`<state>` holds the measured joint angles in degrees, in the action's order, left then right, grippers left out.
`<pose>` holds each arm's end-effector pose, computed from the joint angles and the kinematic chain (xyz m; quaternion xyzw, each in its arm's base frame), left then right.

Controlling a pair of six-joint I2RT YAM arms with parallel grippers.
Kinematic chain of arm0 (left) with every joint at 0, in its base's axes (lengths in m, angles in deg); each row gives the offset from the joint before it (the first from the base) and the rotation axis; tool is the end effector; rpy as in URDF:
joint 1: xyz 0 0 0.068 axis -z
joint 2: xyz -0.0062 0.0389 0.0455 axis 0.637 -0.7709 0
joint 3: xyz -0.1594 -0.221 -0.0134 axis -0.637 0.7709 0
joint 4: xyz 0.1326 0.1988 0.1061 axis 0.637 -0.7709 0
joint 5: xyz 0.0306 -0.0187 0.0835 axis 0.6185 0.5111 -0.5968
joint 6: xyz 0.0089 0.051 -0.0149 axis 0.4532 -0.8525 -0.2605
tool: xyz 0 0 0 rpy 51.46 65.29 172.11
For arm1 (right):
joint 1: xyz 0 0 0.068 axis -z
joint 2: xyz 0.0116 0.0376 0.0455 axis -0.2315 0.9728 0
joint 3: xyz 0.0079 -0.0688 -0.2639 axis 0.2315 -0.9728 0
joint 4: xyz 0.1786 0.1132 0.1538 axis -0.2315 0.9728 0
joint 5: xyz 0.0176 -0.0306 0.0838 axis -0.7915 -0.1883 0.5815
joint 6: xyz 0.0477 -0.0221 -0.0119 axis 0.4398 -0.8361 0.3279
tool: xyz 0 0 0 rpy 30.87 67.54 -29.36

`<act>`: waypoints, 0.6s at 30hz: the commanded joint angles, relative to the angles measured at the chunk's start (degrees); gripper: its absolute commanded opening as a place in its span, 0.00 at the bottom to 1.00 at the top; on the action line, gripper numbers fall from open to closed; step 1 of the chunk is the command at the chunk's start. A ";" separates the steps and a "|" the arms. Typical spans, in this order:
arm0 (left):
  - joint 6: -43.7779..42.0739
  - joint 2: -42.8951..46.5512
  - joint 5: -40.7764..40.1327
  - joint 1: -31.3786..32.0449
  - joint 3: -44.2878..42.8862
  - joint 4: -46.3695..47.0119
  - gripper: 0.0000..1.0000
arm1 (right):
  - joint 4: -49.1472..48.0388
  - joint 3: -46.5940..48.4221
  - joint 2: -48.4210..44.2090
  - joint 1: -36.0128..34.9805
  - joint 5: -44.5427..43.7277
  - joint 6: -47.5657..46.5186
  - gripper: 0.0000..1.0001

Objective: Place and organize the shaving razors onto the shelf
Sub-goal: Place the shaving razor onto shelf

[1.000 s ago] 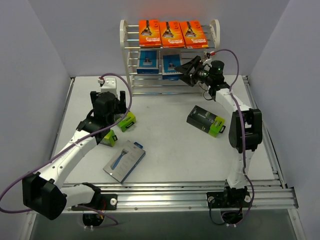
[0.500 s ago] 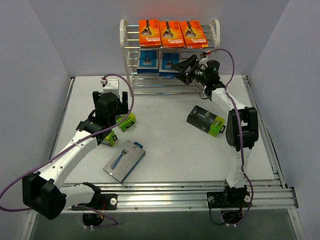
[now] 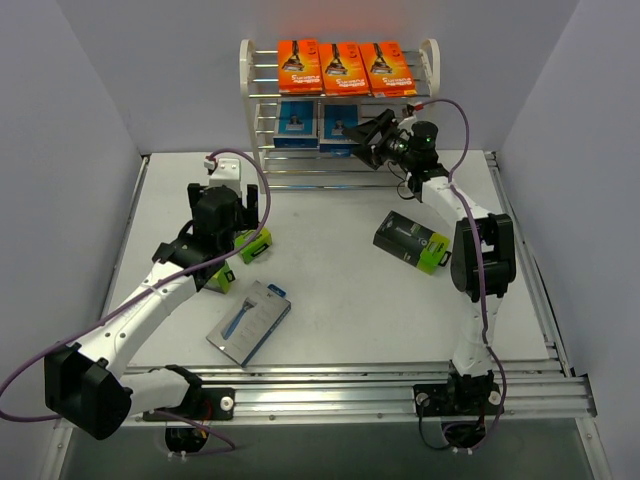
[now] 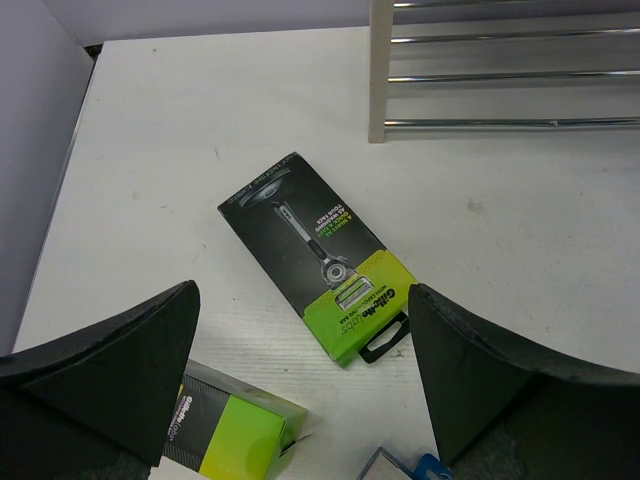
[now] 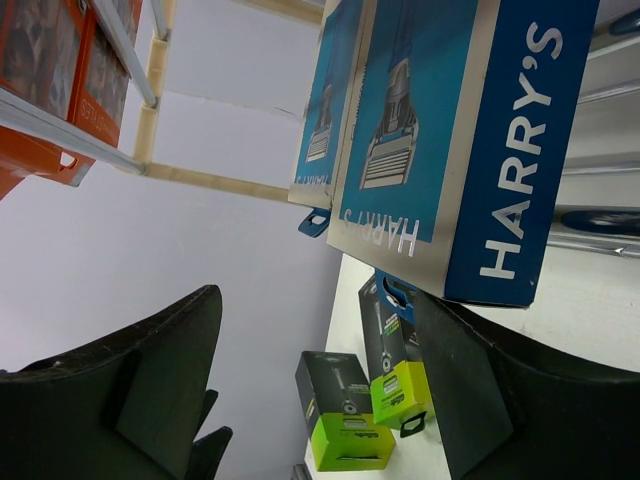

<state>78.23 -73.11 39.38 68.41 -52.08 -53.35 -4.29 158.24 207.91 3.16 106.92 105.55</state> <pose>0.2539 -0.1185 0.3414 0.0012 0.8079 0.0484 0.5874 0.4851 0.1111 0.3059 0.0481 0.6618 0.6160 0.4246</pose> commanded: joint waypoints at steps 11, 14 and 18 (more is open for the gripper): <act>-0.55 0.15 -0.40 0.34 -3.01 0.55 0.94 | -3.82 4.18 1.24 -0.33 -1.14 -0.30 0.73; -0.46 0.15 -0.40 0.34 -3.01 0.55 0.94 | -3.91 4.88 1.85 -0.33 -0.87 -0.13 0.73; -0.46 0.41 -0.57 0.34 -2.92 0.63 0.94 | -3.91 6.11 2.56 -0.33 -0.87 0.40 0.73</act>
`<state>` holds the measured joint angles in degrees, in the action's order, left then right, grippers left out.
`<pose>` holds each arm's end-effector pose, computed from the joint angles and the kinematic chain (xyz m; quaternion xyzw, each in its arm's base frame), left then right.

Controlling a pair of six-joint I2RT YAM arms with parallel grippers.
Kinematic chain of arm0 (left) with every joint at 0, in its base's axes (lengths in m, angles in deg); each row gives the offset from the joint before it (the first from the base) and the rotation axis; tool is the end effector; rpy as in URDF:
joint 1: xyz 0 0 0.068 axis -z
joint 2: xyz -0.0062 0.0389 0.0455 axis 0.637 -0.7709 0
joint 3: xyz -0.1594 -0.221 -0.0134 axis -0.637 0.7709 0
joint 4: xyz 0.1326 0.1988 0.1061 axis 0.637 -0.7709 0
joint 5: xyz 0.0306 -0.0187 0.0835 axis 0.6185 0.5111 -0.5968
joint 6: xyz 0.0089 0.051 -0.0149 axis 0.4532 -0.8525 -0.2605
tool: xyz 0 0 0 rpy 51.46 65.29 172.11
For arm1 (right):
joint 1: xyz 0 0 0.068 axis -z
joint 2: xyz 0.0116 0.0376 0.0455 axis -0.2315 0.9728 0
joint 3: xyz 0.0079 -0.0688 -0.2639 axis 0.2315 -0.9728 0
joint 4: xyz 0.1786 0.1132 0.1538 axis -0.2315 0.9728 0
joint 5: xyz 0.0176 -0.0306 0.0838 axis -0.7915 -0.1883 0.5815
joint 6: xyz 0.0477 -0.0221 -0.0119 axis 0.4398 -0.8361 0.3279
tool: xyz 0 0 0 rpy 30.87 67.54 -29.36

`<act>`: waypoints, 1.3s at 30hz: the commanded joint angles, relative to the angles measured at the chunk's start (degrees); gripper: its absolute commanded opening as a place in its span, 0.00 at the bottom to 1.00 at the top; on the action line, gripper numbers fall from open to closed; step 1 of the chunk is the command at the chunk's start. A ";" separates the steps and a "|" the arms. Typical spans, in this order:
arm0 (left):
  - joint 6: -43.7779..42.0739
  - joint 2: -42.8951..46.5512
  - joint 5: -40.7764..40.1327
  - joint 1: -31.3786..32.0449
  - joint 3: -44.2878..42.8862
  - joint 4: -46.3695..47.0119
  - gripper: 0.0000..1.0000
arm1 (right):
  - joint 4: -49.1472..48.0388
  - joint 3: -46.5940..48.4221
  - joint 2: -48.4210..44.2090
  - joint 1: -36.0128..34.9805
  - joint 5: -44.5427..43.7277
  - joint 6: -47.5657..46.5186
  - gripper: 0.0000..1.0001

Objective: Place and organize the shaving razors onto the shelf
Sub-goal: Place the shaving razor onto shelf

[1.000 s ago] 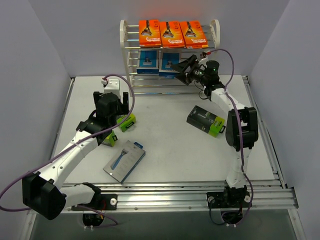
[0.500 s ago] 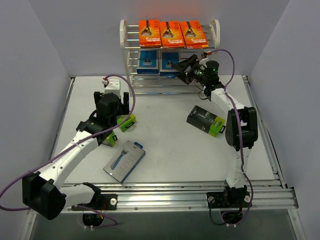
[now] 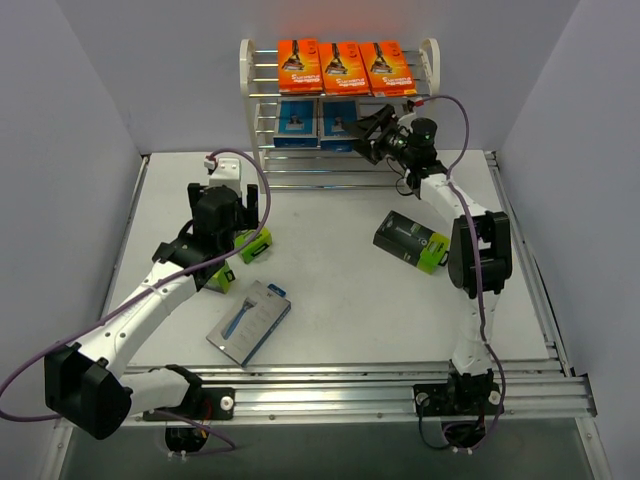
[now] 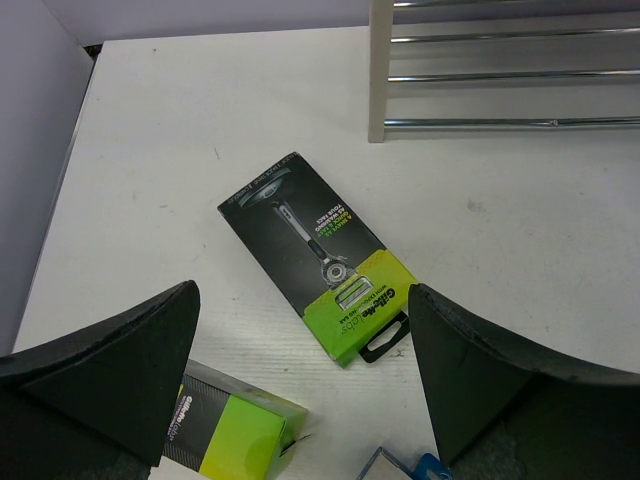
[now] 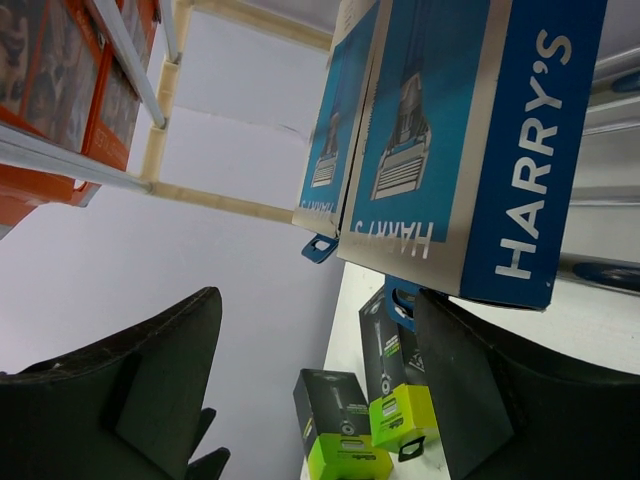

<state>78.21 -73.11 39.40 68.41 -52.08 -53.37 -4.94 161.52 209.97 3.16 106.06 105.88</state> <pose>0.2539 -0.1185 0.3414 0.0015 0.8080 0.0485 0.5872 0.4941 0.1123 0.3096 0.0468 0.6519 0.6175 0.4376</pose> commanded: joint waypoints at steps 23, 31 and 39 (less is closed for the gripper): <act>-0.61 0.93 0.19 0.08 -3.10 0.48 0.94 | -10.98 -4.19 -6.17 0.20 3.84 1.30 0.74; -0.52 1.11 0.46 -0.80 -3.27 0.22 0.94 | -13.19 -9.73 -11.88 1.25 5.52 1.66 0.75; 0.88 0.76 1.51 -1.59 -3.62 -0.49 0.94 | -8.27 -23.95 -22.42 0.55 5.25 -4.31 0.75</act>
<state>78.47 -73.09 40.01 67.32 -52.74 -53.83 -12.68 141.21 193.57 4.08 110.02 105.47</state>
